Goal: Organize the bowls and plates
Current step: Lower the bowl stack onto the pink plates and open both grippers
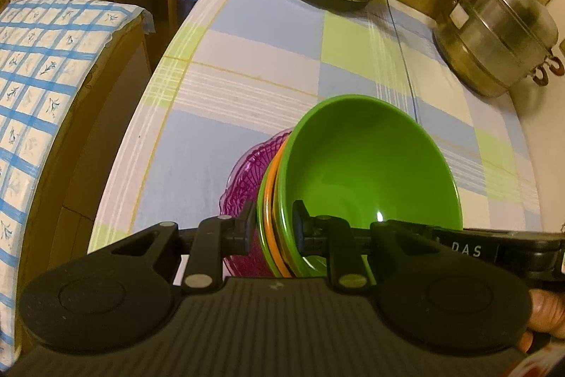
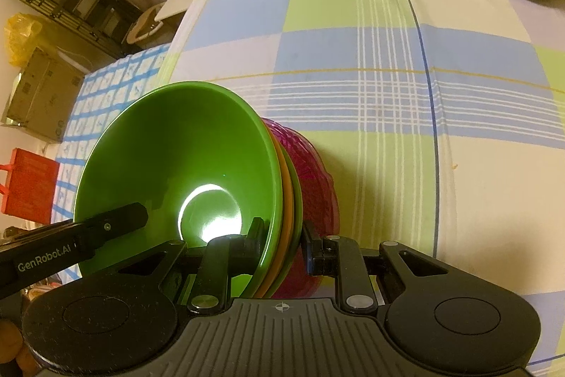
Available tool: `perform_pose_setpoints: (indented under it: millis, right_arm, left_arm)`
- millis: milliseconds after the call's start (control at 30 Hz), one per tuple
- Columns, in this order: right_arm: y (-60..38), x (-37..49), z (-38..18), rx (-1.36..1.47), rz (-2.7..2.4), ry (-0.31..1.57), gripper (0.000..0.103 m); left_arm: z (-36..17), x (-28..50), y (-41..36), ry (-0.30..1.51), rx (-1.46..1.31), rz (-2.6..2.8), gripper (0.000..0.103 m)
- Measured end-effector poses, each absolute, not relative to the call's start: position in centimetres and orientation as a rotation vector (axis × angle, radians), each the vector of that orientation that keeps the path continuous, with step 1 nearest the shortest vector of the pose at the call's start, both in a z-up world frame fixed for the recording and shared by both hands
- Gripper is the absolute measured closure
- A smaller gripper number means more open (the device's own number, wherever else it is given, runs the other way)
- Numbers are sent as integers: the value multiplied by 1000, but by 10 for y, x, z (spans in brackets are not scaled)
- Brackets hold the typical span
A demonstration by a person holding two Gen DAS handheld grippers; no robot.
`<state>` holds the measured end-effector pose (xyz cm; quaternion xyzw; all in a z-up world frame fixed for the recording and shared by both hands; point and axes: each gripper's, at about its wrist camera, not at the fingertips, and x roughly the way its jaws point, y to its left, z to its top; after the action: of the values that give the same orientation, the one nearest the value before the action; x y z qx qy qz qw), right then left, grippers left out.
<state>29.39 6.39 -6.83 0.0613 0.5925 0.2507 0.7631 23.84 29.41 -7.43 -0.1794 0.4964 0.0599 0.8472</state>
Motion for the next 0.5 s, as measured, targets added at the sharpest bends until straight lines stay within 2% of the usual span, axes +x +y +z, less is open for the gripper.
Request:
perform_pose_setpoints:
  millis: [500]
  right_arm:
    - [62,288,-66,146,556,1278,78]
  left_arm:
    - [-76,235,298,1029,-415,121,82]
